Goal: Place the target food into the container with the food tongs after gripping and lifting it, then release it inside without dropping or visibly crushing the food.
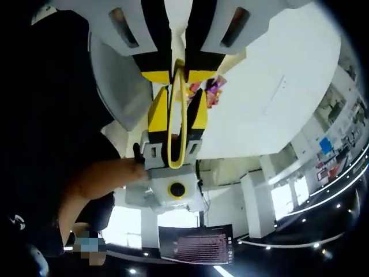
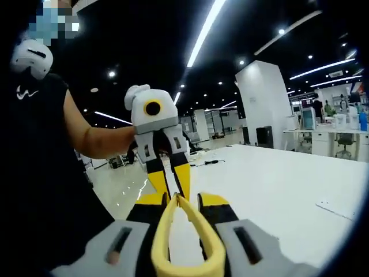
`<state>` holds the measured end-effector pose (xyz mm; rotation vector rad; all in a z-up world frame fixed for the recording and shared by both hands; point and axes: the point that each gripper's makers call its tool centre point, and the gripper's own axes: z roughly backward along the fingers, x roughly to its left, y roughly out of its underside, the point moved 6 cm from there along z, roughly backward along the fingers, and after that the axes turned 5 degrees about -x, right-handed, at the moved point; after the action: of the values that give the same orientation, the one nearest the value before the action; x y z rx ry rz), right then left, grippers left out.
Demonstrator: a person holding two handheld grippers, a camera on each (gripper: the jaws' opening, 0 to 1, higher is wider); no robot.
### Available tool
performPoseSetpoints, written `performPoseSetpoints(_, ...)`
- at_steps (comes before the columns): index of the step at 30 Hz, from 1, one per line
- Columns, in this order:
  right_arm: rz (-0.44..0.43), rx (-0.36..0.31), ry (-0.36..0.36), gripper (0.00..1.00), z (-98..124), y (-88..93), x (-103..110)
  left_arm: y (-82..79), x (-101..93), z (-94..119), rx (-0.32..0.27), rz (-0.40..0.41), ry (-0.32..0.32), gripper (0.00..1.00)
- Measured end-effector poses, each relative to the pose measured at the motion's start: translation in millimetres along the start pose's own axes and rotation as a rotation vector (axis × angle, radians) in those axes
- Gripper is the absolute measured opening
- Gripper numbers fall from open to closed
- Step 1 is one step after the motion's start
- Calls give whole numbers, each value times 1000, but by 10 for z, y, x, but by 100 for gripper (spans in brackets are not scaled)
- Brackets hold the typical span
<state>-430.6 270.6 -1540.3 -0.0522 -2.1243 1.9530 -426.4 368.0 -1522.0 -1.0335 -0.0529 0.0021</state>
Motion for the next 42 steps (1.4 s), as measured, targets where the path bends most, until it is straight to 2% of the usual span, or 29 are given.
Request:
performPoseSetpoints(2,-95,38,31,19,30,42,-13,1,17,2,3,-11,-6,3)
performPoseSetpoints(4,-55,15,32,19,61,-18,-28,-30,27,-16,-20,-34,-3,6)
performPoseSetpoints(5,-63,20,22,19,67,-32,-24,-42,20,-22,-22,-23,11,7)
performPoseSetpoints(7,-31,55,5,20,93,-36,-18,-45,36,-38,-37,-26,14,13)
performPoseSetpoints(9,-41,82,17,21,126,-48,-62,-44,61,-64,-77,-49,4,16)
performPoseSetpoints(11,-27,83,26,22,179,-80,-102,-49,86,-86,-109,-4,-17,18)
performPoseSetpoints(15,-23,62,38,22,245,-111,-174,-74,88,-113,-178,68,-11,30)
performPoseSetpoints(18,-21,43,38,22,269,-151,-201,-64,143,-145,-181,76,-41,30)
performPoseSetpoints(20,-30,27,37,23,296,-208,-251,-74,205,-147,-211,150,-61,30)
performPoseSetpoints(22,-57,-1,33,23,316,-287,-292,-101,245,-119,-248,174,-60,32)
performPoseSetpoints(25,-57,-18,9,23,317,-369,-283,-149,269,-92,-269,185,-56,24)
performPoseSetpoints(27,-50,-16,4,23,304,-387,-280,-179,300,-86,-283,186,-77,20)
performPoseSetpoints(29,-56,-38,3,23,303,-416,-310,-196,299,-79,-289,194,-71,20)
performPoseSetpoints(32,-64,-26,-19,23,306,-427,-333,-235,286,-55,-291,146,-82,16)
performPoseSetpoints(33,-66,-24,-28,22,310,-442,-333,-235,282,-57,-286,131,-83,11)
performPoseSetpoints(34,-56,-31,-48,21,317,-460,-320,-245,255,-63,-288,126,-78,8)
performPoseSetpoints(35,3,-45,-72,20,326,-493,-319,-258,245,-65,-294,101,-83,4)
performPoseSetpoints(37,-10,-36,-66,20,341,-493,-329,-267,237,-78,-303,92,-99,1)
performPoseSetpoints(38,-9,-30,-64,21,345,-502,-345,-270,252,-86,-316,78,-113,1)
performPoseSetpoints(40,1,-35,-54,21,352,-504,-362,-295,284,-72,-358,99,-127,0)
performPoseSetpoints(42,-20,-34,-55,21,343,-488,-378,-345,297,-44,-410,124,-116,0)
